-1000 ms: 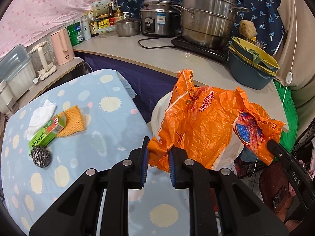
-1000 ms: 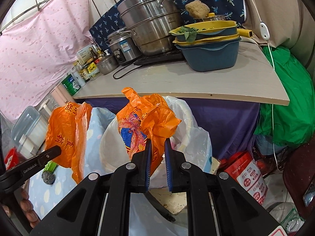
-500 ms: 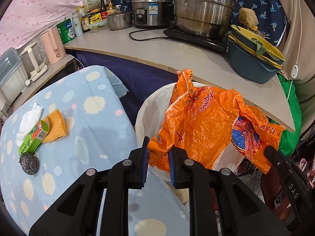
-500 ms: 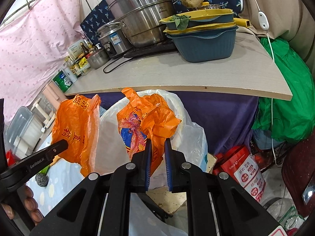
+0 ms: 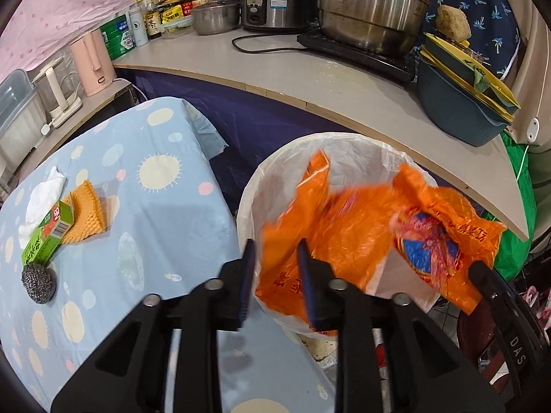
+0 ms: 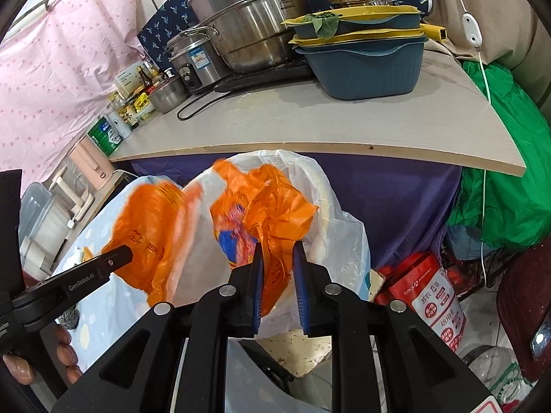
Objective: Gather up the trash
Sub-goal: 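Open both tools to drop the orange bag into the bin, then move both open tools back over the table, then grasp the steel wool scrubber with the left tool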
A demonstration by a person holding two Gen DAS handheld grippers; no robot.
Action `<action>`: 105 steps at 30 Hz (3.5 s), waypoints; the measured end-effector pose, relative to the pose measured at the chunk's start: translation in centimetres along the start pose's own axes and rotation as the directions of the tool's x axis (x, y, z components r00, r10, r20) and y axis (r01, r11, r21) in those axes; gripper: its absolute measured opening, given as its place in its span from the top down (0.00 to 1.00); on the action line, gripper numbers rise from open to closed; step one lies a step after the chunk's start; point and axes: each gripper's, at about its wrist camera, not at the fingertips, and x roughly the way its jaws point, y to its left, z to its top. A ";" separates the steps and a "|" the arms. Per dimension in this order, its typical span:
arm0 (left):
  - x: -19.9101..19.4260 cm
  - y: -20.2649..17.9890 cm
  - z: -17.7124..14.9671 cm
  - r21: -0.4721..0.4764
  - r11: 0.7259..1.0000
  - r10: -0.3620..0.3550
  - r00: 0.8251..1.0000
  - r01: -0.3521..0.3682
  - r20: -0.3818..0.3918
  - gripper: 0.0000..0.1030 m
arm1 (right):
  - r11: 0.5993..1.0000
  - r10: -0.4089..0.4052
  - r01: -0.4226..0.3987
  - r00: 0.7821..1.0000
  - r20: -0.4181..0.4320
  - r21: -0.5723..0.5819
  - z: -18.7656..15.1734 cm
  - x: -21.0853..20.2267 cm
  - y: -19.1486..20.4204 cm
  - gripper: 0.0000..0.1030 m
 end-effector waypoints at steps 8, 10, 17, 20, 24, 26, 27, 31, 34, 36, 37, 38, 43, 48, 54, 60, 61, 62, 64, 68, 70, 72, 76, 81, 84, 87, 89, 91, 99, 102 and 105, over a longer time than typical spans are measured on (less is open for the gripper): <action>-0.7 0.8 -0.2 -0.036 0.999 0.019 0.999 -0.018 0.027 0.38 | 1.000 0.014 -0.014 1.000 0.018 0.006 0.1 -0.5 0.3 0.69; -0.9 1.3 -0.2 -0.050 0.999 0.019 0.999 -0.018 0.027 0.38 | 1.000 0.015 -0.015 1.000 0.020 0.007 0.1 -0.7 0.4 0.69; -2.1 2.9 -0.5 -0.081 0.996 0.029 0.999 -0.025 0.040 0.36 | 1.000 0.027 -0.027 0.999 0.026 -0.002 -0.1 -1.4 1.1 0.69; -2.8 3.6 -0.7 -0.093 0.995 0.032 0.998 -0.028 0.050 0.34 | 0.999 0.034 -0.034 0.999 0.027 -0.015 -0.2 -1.7 1.7 0.69; -3.9 4.7 -1.1 -0.108 0.994 0.040 0.997 -0.033 0.064 0.34 | 0.998 0.049 -0.048 0.998 0.031 -0.033 -0.4 -2.2 2.8 0.69; -4.4 5.4 -1.4 -0.119 0.992 0.044 0.997 -0.036 0.071 0.34 | 0.997 0.057 -0.055 0.998 0.032 -0.045 -0.5 -2.4 3.4 0.69; -4.7 5.8 -1.5 -0.125 0.991 0.047 0.996 -0.037 0.074 0.34 | 0.997 0.060 -0.058 0.998 0.032 -0.049 -0.6 -2.5 3.7 0.69; -5.7 7.5 -2.2 -0.155 0.987 0.062 0.995 -0.048 0.083 0.31 | 0.995 0.077 -0.075 0.997 0.028 -0.070 -1.1 -2.7 5.3 0.69; -6.4 9.1 -2.8 -0.180 0.982 0.077 0.993 -0.060 0.086 0.30 | 0.992 0.095 -0.093 0.995 0.020 -0.091 -1.6 -2.8 6.8 0.69; -6.7 10.5 -3.3 -0.201 0.977 0.090 0.992 -0.071 0.084 0.30 | 0.989 0.107 -0.105 0.994 0.012 -0.107 -2.0 -2.7 7.9 0.69; -6.8 11.1 -3.5 -0.212 0.974 0.098 0.992 -0.078 0.082 0.30 | 0.987 0.114 -0.112 0.993 0.008 -0.116 -2.2 -2.6 8.5 0.69; -6.9 11.8 -3.8 -0.221 0.972 0.103 0.991 -0.083 0.080 0.30 | 0.985 0.119 -0.118 0.993 0.004 -0.125 -2.4 -2.6 9.1 0.69; -7.5 15.5 -5.2 -0.281 0.953 0.139 0.988 -0.115 0.066 0.30 | 0.972 0.153 -0.156 0.988 -0.028 -0.174 -3.6 -2.1 12.4 0.69; -8.0 19.5 -6.7 -0.351 0.925 0.176 0.983 -0.148 0.049 0.26 | 0.958 0.182 -0.191 0.981 -0.061 -0.215 -5.1 -1.4 15.6 0.69; -8.3 23.6 -8.1 -0.413 0.891 0.221 0.975 -0.190 0.029 0.24 | 0.940 0.205 -0.225 0.973 -0.103 -0.257 -6.9 -0.4 19.2 0.69; -7.9 26.7 -9.2 -0.451 0.865 0.248 0.969 -0.221 -0.001 0.23 | 0.923 0.219 -0.252 0.966 -0.140 -0.290 -8.3 0.7 22.2 0.64; -7.8 27.2 -9.3 -0.456 0.861 0.250 0.968 -0.224 -0.005 0.22 | 0.921 0.221 -0.256 0.964 -0.145 -0.294 -8.5 0.9 22.6 0.64; -7.7 27.6 -9.4 -0.464 0.856 0.254 0.967 -0.229 -0.010 0.21 | 0.918 0.224 -0.260 0.963 -0.152 -0.298 -8.6 1.2 23.1 0.64; -7.4 28.3 -9.5 -0.481 0.844 0.263 0.965 -0.238 -0.016 0.16 | 0.912 0.227 -0.269 0.960 -0.165 -0.309 -9.0 1.7 23.9 0.64; -6.5 29.4 -9.7 -0.500 0.830 0.269 0.963 -0.248 -0.033 0.15 | 0.902 0.229 -0.281 0.955 -0.190 -0.328 -9.4 2.9 25.4 0.64; -5.9 29.9 -9.7 -0.507 0.824 0.268 0.963 -0.252 -0.043 0.15 | 0.899 0.229 -0.286 0.953 -0.200 -0.332 -9.5 3.5 26.0 0.64; -5.4 30.2 -9.7 -0.513 0.820 0.265 0.963 -0.253 -0.052 0.14 | 0.897 0.230 -0.290 0.951 -0.209 -0.334 -9.5 4.1 26.4 0.63; -4.0 30.8 -9.5 -0.525 0.809 0.266 0.961 -0.264 -0.072 0.13 | 0.894 0.228 -0.296 0.947 -0.225 -0.336 -9.6 5.2 27.1 0.63; -2.6 31.7 -9.2 -0.550 0.797 0.240 0.967 -0.249 -0.090 0.13 | 0.892 0.223 -0.298 0.944 -0.244 -0.340 -9.8 6.6 27.7 0.63; -2.0 32.0 -9.0 -0.550 0.800 0.227 0.969 -0.240 -0.093 0.13 | 0.891 0.221 -0.300 0.943 -0.251 -0.342 -9.6 7.5 28.1 0.63; -1.8 32.3 -8.9 -0.552 0.806 0.202 0.976 -0.214 -0.084 0.31 | 0.888 0.223 -0.304 0.941 -0.253 -0.344 -9.3 8.3 28.6 0.63; -1.5 32.5 -8.9 -0.549 0.816 0.163 0.983 -0.181 -0.083 0.40 | 0.884 0.229 -0.311 0.939 -0.258 -0.348 -9.1 9.0 29.1 0.63; -1.5 32.5 -8.9 -0.550 0.820 0.139 0.987 -0.157 -0.075 0.49 | 0.881 0.235 -0.319 0.936 -0.261 -0.351 -8.8 9.8 29.6 0.63; -1.8 32.6 -9.0 -0.548 0.828 0.107 0.993 -0.120 -0.056 0.56 | 0.874 0.268 -0.355 0.922 -0.280 -0.331 -7.3 13.3 32.2 0.63; -1.8 32.9 -9.1 -0.552 0.827 0.095 0.994 -0.107 -0.050 0.57 | 0.875 0.271 -0.364 0.915 -0.299 -0.321 -7.3 14.8 32.9 0.63; -1.8 33.0 -9.1 -0.550 0.829 0.091 0.995 -0.102 -0.047 0.57 | 0.873 0.266 -0.367 0.911 -0.316 -0.322 -7.6 15.9 33.2 0.63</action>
